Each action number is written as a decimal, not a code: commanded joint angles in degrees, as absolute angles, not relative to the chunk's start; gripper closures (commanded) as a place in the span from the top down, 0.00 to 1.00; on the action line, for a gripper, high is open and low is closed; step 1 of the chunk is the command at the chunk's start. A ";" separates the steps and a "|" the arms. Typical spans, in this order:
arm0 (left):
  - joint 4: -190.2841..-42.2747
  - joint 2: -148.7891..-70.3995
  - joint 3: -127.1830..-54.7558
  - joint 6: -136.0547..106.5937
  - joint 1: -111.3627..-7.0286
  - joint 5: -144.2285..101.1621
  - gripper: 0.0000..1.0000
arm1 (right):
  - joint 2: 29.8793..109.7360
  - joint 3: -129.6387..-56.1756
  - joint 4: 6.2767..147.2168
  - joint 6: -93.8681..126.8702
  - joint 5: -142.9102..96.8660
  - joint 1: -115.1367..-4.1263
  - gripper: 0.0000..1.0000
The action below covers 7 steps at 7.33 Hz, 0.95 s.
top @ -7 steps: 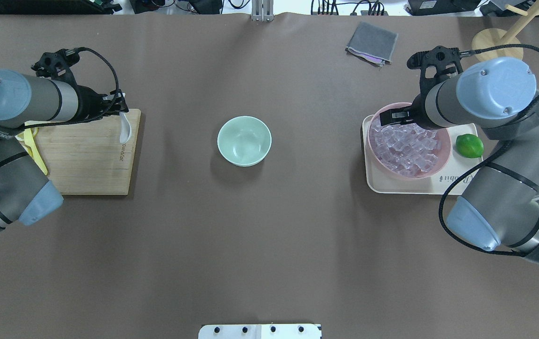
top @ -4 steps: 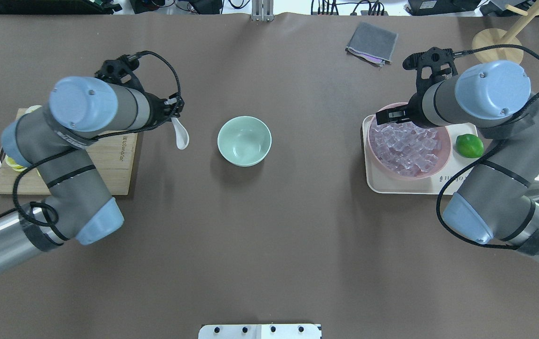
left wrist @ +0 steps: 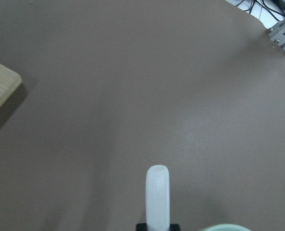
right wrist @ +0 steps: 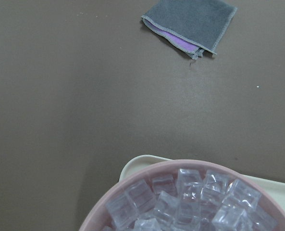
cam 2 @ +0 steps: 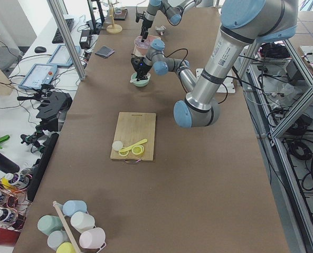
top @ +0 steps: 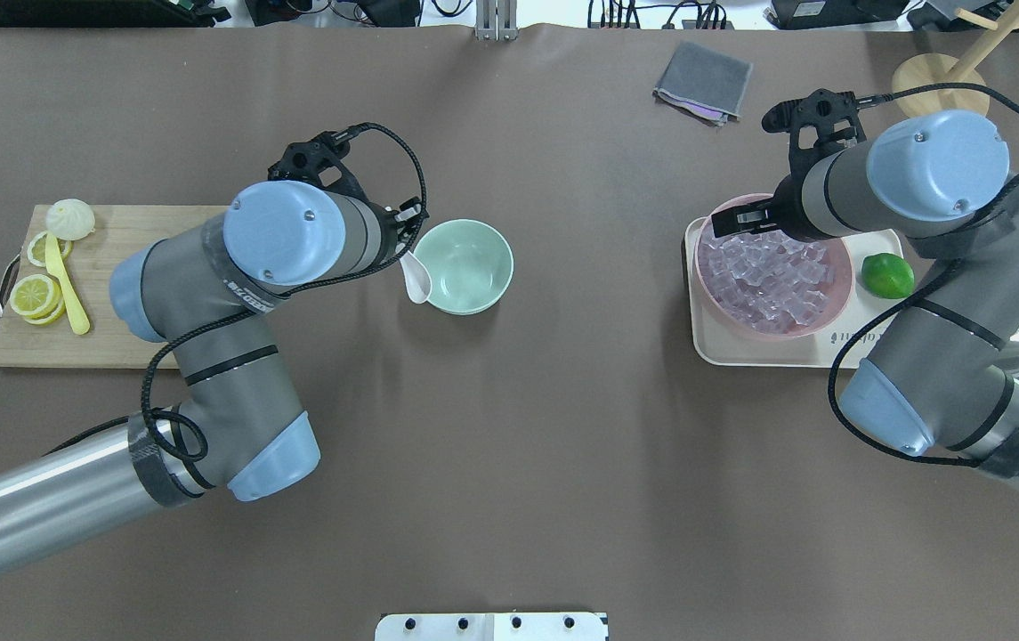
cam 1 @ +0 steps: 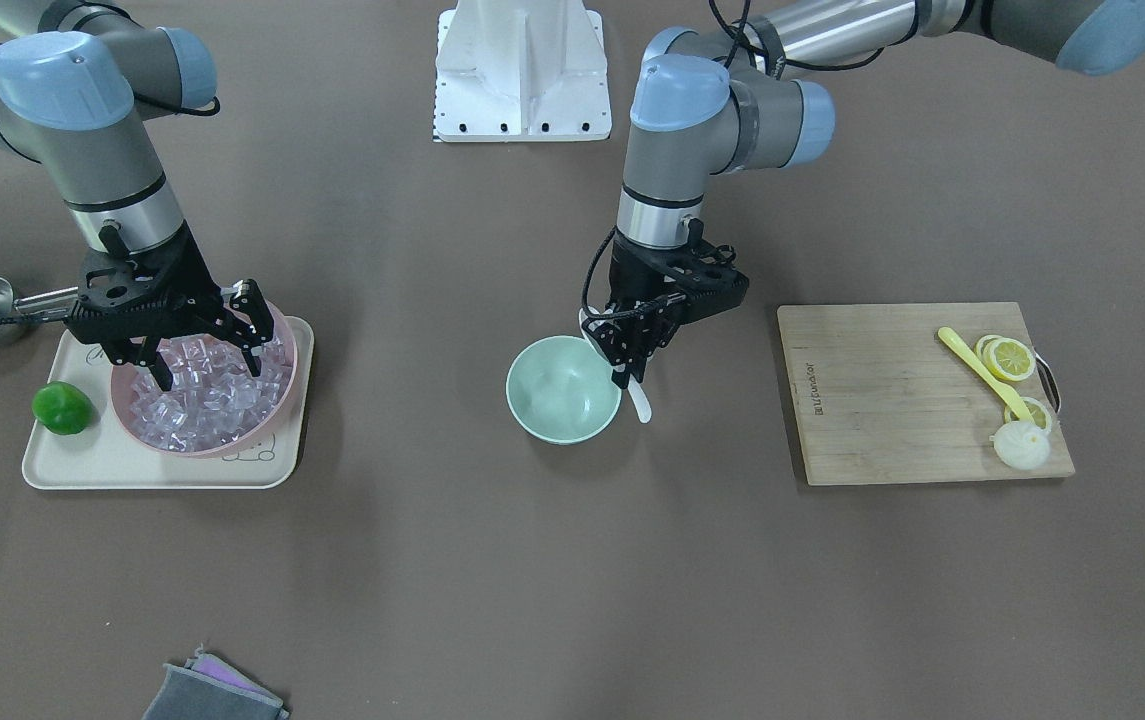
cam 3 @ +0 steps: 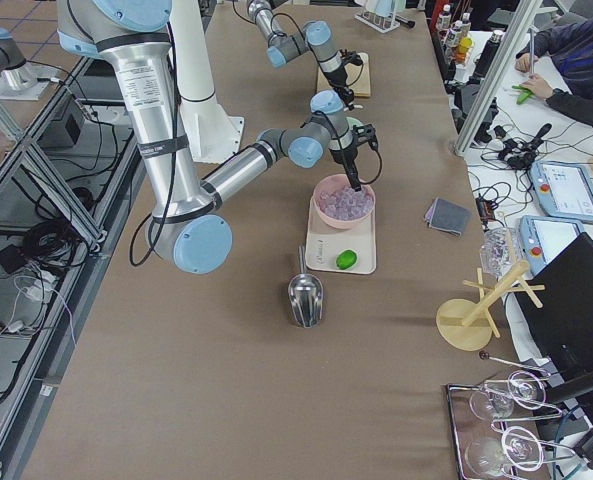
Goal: Put spoon and ice into bowl
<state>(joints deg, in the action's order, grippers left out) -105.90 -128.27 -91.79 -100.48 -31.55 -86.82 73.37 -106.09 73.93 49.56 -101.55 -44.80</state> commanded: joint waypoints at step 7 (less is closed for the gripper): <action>-105.65 -131.75 -90.07 -100.47 -28.65 -82.70 0.85 | 75.76 -106.08 73.92 51.58 -101.25 -44.91 0.95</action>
<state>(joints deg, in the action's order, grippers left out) -105.78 -131.80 -88.46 -101.26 -28.76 -82.52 74.96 -106.06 73.91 50.53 -101.41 -44.88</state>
